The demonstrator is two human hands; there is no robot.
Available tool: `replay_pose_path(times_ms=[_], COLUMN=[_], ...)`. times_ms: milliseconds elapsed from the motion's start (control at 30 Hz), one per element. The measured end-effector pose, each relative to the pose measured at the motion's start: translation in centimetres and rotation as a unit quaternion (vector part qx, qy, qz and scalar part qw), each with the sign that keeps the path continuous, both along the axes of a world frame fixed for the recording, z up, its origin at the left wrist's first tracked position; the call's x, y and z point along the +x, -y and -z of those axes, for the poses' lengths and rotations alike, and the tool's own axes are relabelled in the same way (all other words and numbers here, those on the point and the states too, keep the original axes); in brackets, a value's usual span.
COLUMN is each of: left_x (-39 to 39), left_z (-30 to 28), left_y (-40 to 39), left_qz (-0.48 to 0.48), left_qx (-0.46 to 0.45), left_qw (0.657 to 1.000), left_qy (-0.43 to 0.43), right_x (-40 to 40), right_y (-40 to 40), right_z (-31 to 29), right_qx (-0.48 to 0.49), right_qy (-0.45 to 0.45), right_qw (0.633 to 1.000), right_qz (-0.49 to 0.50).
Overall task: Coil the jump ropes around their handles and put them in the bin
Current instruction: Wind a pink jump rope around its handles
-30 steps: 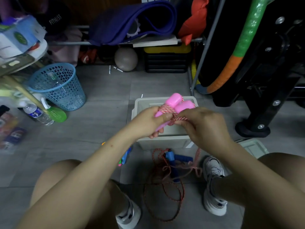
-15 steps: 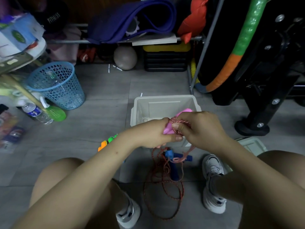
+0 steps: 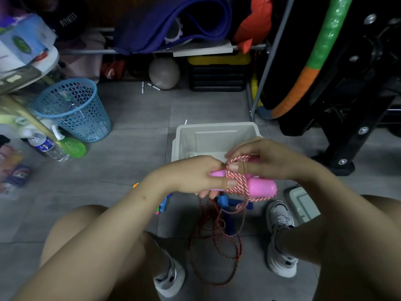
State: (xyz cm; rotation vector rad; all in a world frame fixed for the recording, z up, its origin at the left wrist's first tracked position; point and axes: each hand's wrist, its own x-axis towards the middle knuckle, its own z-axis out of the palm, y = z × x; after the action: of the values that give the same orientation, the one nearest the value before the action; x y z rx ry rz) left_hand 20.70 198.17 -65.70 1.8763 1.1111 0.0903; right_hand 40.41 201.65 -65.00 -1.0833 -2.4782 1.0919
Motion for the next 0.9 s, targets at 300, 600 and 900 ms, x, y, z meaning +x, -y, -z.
replay_pose_path(times_ms=[300,600,900], left_x=[-0.6,-0.5,-0.1], left_z=[0.6,-0.5,-0.3], left_y=[-0.7,-0.1,0.4], left_qz=[-0.108,-0.131,-0.155], left_qx=[0.038,0.026,0.013], left_qw=[0.993,0.99,0.988], left_qy=[0.004,-0.054,-0.021], right_x=[-0.5,-0.2,-0.2], right_y=[0.6,0.4,0.6], right_z=[0.5,0.7,0.8], right_qx=[0.027,0.008,-0.001], right_qy=[-0.038,-0.049,-0.064], right_qw=[0.995,0.995,0.996], right_qz=[0.087,0.087,0.069])
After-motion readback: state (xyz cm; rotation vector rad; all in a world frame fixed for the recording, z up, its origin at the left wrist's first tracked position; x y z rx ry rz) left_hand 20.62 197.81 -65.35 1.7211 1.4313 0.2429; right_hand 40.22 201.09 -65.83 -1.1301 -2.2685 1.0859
